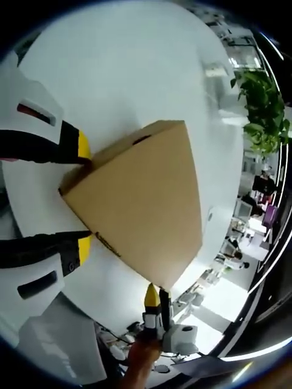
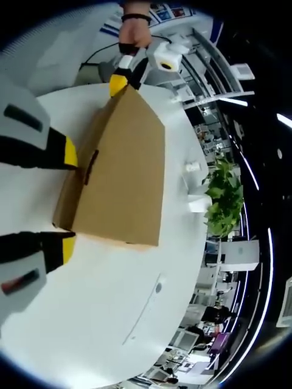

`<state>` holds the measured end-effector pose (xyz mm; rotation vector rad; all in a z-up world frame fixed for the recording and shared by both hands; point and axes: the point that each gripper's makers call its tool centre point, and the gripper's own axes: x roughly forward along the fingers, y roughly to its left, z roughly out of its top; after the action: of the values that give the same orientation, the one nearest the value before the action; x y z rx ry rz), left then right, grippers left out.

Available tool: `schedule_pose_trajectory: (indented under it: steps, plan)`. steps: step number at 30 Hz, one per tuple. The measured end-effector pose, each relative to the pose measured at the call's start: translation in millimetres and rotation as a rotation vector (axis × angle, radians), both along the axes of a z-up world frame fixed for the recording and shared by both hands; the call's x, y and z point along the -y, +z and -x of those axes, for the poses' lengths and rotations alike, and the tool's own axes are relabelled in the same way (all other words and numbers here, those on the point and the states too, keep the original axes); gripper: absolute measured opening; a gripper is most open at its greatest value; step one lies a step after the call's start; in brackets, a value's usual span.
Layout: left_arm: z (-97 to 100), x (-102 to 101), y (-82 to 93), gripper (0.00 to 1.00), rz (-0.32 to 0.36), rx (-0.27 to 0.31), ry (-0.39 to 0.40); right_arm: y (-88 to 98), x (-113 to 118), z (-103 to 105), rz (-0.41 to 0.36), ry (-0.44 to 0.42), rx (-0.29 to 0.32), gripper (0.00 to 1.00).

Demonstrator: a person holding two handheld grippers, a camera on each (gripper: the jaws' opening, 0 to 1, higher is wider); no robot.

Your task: Operate the shoe box by opening the lid, removing the specified soft item, and placing it in the target area until the item is outside and the box remains undamaged.

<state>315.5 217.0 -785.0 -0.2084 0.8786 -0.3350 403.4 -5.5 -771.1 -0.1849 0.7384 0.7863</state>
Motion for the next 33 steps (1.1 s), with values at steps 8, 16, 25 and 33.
schedule_pose_trajectory:
  steps: [8, 16, 25, 33]
  plan:
    - [1.5, 0, 5.1, 0.44, 0.000, -0.007, 0.000, 8.5, 4, 1, 0.001, 0.000, 0.013, 0.29]
    - [2.8, 0, 12.8, 0.44, 0.018, 0.003, 0.015, 12.8, 4, 2, -0.016, -0.019, 0.013, 0.29]
    - [7.6, 3, 28.5, 0.44, 0.032, 0.025, 0.028, 23.3, 5, 0, -0.055, -0.035, 0.022, 0.29]
    - [7.8, 6, 33.1, 0.43, 0.026, 0.046, 0.018, 31.2, 5, -2, -0.075, -0.035, 0.031, 0.29]
